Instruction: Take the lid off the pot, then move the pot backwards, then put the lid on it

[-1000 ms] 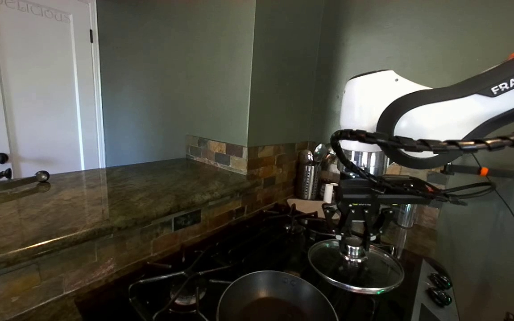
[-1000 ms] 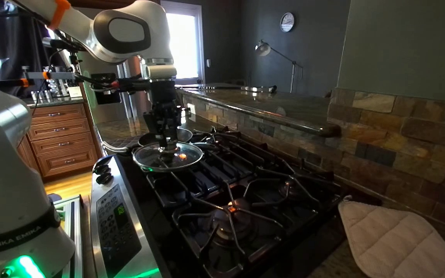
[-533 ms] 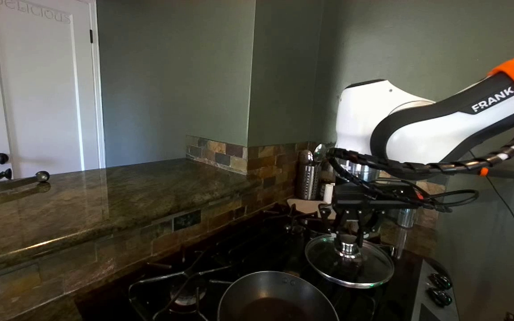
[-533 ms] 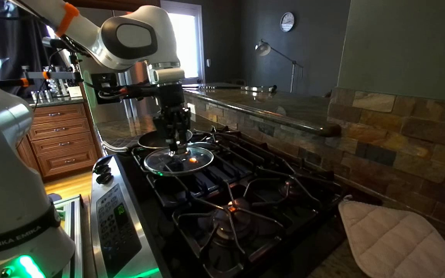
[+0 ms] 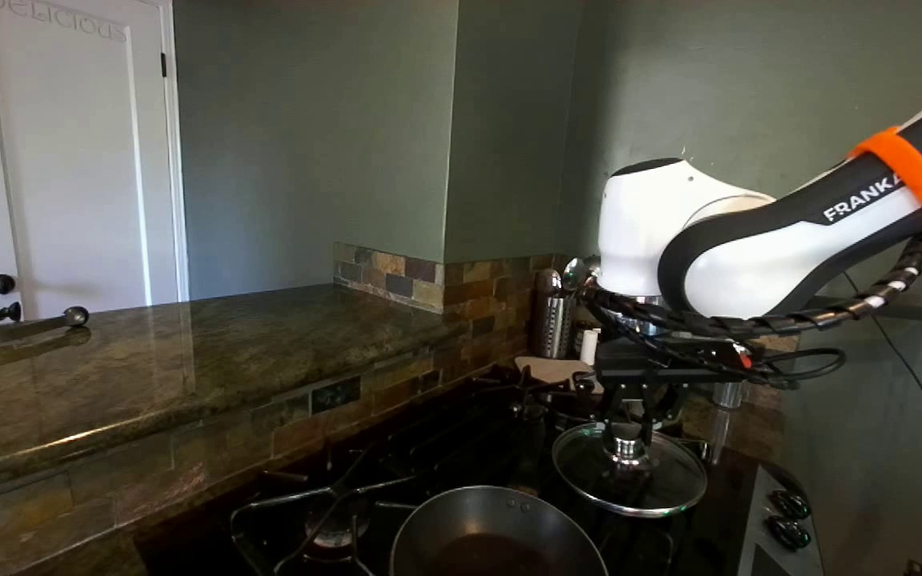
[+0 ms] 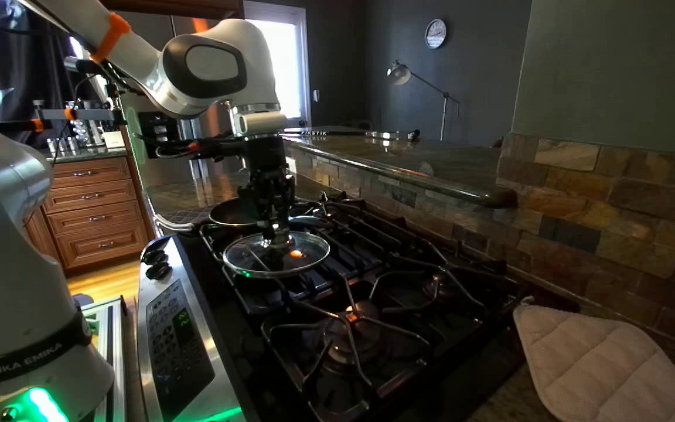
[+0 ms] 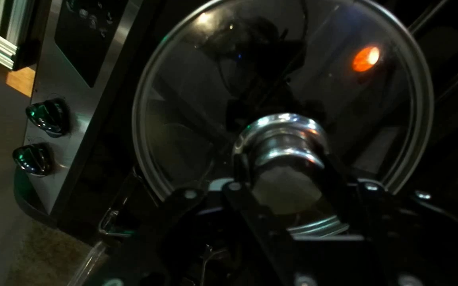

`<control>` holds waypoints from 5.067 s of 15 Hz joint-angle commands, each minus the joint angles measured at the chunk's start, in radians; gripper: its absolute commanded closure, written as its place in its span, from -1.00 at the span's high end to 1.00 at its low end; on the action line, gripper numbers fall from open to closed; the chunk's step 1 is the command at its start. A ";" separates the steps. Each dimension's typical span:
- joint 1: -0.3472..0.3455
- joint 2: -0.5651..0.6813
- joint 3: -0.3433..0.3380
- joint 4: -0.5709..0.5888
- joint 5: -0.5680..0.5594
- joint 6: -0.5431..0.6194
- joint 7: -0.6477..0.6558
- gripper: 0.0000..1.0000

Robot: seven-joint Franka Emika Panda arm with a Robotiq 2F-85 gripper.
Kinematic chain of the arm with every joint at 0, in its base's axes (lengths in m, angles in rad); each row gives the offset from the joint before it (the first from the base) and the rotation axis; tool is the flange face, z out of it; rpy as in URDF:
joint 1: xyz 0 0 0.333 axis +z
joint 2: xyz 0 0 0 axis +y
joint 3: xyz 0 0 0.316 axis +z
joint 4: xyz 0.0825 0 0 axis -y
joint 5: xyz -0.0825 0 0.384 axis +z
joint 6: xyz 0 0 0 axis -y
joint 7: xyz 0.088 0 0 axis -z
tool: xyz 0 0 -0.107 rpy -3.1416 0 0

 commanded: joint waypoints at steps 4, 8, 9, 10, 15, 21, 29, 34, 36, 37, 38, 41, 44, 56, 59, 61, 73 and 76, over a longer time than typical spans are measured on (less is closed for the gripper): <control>-0.017 0.070 -0.016 0.001 -0.050 0.101 0.088 -0.53; -0.011 0.106 -0.042 0.001 -0.029 0.142 0.116 -0.53; -0.011 0.113 -0.046 0.001 -0.030 0.150 0.123 -0.53; -0.010 0.117 -0.051 0.001 -0.030 0.156 0.128 -0.53; -0.010 0.126 -0.064 0.003 -0.037 0.165 0.132 0.51; 0.007 0.052 -0.070 -0.021 -0.028 0.150 0.107 1.00; 0.088 0.017 -0.087 0.000 0.070 0.164 -0.030 1.00; 0.133 0.096 -0.075 0.025 0.147 0.185 -0.100 1.00; 0.143 0.112 -0.068 0.035 0.151 0.195 -0.122 1.00; 0.144 0.120 -0.063 0.040 0.146 0.199 -0.126 1.00; 0.145 0.133 -0.061 0.047 0.142 0.203 -0.131 1.00; 0.150 0.182 -0.056 0.072 0.137 0.207 -0.152 1.00; 0.152 0.227 -0.048 0.108 0.127 0.205 -0.155 1.00; 0.169 0.345 -0.034 0.191 0.066 0.178 -0.108 0.32; 0.174 0.361 -0.038 0.198 0.057 0.179 -0.098 -0.16; 0.177 0.368 -0.040 0.202 0.052 0.179 -0.087 -0.47; 0.205 0.378 -0.046 0.223 0.078 0.126 -0.040 1.00; 0.221 0.380 -0.042 0.233 0.095 0.097 -0.039 1.00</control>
